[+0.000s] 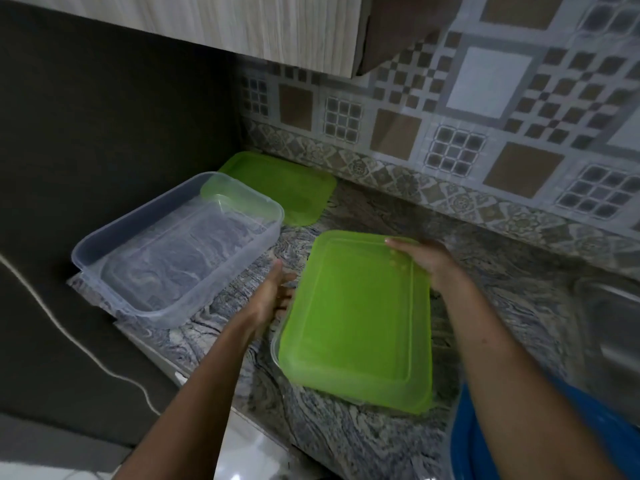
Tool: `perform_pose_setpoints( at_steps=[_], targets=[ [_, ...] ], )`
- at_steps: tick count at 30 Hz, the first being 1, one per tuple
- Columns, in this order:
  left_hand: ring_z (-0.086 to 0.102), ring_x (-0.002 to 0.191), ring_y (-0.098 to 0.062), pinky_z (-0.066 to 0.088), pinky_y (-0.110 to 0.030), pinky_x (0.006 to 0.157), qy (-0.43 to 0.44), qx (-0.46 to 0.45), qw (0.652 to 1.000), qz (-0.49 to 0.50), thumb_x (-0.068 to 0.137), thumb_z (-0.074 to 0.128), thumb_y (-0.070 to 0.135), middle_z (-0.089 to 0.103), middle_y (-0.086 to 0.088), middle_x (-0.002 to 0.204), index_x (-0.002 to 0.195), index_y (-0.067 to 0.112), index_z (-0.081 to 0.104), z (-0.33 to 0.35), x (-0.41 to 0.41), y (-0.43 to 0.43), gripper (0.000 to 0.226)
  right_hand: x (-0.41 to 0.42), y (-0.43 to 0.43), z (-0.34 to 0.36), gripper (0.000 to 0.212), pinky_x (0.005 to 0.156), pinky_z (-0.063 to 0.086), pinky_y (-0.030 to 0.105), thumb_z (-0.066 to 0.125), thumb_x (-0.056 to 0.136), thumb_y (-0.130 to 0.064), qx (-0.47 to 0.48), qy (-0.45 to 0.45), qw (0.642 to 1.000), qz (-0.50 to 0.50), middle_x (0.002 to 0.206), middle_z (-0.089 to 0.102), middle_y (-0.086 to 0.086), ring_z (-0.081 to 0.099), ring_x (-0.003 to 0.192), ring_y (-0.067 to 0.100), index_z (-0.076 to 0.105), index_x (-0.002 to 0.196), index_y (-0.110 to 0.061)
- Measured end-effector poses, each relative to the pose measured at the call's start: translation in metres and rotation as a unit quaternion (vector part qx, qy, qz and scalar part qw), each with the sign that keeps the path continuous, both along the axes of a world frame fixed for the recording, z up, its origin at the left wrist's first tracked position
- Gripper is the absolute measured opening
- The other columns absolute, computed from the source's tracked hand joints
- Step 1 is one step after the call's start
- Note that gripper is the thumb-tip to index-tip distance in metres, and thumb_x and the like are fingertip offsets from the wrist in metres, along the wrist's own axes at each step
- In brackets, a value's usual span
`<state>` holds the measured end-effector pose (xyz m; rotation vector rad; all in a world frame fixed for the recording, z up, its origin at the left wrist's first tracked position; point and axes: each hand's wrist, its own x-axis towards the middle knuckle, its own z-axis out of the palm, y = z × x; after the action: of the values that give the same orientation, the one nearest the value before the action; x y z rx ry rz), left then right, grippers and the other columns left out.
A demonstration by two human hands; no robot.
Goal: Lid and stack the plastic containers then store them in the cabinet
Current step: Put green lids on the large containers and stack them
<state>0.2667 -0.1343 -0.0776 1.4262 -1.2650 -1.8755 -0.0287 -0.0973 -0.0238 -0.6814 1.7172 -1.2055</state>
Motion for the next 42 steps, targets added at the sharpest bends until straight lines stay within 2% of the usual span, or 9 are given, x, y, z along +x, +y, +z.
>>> perform_pose_setpoints(
  at_steps=[2,5,12,15,20,25,29,38,42],
  targets=[
    [0.065,0.095,-0.022,0.049,-0.035,0.081,-0.019,-0.022,0.999,-0.034,0.09,0.039,0.066,0.07,-0.004,0.108,0.119,0.024,0.065,0.006,-0.003,0.009,0.057,0.007,0.0,-0.011,0.03,0.079,0.057,0.036,0.087,0.068,-0.021,-0.014,0.096,0.995,-0.037,0.089,0.072,0.009,0.069,0.077,0.021,0.073,0.09,-0.008],
    [0.065,0.101,-0.021,0.051,-0.04,0.095,-0.054,-0.09,0.994,-0.028,0.092,0.061,0.033,0.067,-0.009,0.122,0.112,0.018,0.065,0.008,-0.013,0.02,0.026,0.012,-0.002,-0.031,0.038,0.083,0.054,0.03,0.086,0.068,-0.035,-0.023,0.206,0.978,-0.029,0.095,0.075,0.005,0.069,0.088,0.017,0.077,0.094,-0.009],
    [0.056,0.121,-0.026,0.046,-0.035,0.102,-0.122,-0.145,0.982,-0.015,0.093,0.06,0.031,0.056,-0.01,0.136,0.139,0.01,0.047,0.006,-0.018,0.033,0.052,0.021,-0.007,-0.06,0.034,0.078,0.042,0.023,0.07,0.086,-0.039,-0.002,0.228,0.971,-0.065,0.109,0.072,0.012,0.066,0.105,0.025,0.074,0.102,-0.01],
    [0.051,0.127,-0.027,0.039,-0.027,0.1,-0.161,-0.183,0.97,-0.016,0.095,0.057,0.032,0.052,-0.012,0.14,0.142,0.009,0.043,0.008,-0.022,0.036,0.054,0.02,-0.007,-0.06,0.042,0.076,0.045,0.028,0.063,0.088,-0.048,0.02,0.278,0.957,-0.077,0.108,0.072,0.014,0.066,0.103,0.028,0.074,0.106,-0.012],
    [0.049,0.13,-0.028,0.04,-0.034,0.106,-0.187,-0.206,0.96,-0.036,0.097,0.052,0.033,0.049,-0.014,0.144,0.145,0.01,0.038,0.011,-0.025,0.029,0.055,0.018,-0.011,-0.057,0.053,0.072,0.048,0.036,0.046,0.098,-0.048,0.039,0.375,0.925,-0.052,0.1,0.07,0.026,0.067,0.094,0.039,0.074,0.098,-0.002],
    [0.046,0.131,-0.03,0.039,-0.034,0.105,-0.212,-0.232,0.949,-0.024,0.1,0.047,0.03,0.046,-0.015,0.145,0.146,0.009,0.035,0.009,-0.033,0.026,0.053,0.009,-0.01,-0.059,0.056,0.071,0.047,0.035,0.044,0.097,-0.052,0.056,0.368,0.927,-0.052,0.1,0.07,0.027,0.066,0.094,0.04,0.073,0.1,-0.004],
    [0.044,0.134,-0.029,0.041,-0.04,0.106,-0.255,-0.282,0.923,-0.05,0.102,0.038,0.035,0.041,-0.011,0.15,0.152,0.025,0.024,0.002,-0.037,0.025,0.053,0.008,-0.013,-0.058,0.056,0.073,0.048,0.034,0.043,0.097,-0.052,0.066,0.374,0.925,-0.022,0.103,0.07,0.025,0.067,0.095,0.038,0.073,0.102,-0.005],
    [0.056,0.116,-0.033,0.05,-0.048,0.091,-0.361,-0.296,0.882,-0.066,0.099,0.029,0.043,0.051,-0.013,0.138,0.149,0.034,0.023,0.0,-0.048,0.024,0.051,0.014,-0.023,-0.053,0.052,0.085,0.05,0.04,0.036,0.103,-0.033,0.091,0.441,0.893,-0.004,0.107,0.067,0.031,0.065,0.101,0.043,0.07,0.103,0.006],
    [0.059,0.109,-0.035,0.05,-0.044,0.086,-0.42,-0.303,0.852,-0.074,0.097,0.027,0.054,0.051,-0.016,0.134,0.148,0.031,0.02,0.004,-0.056,0.03,0.057,0.015,-0.017,-0.056,0.042,0.068,0.044,0.037,0.042,0.102,-0.03,0.048,0.427,0.902,-0.041,0.099,0.068,0.03,0.065,0.09,0.042,0.07,0.098,0.001]
  ],
)
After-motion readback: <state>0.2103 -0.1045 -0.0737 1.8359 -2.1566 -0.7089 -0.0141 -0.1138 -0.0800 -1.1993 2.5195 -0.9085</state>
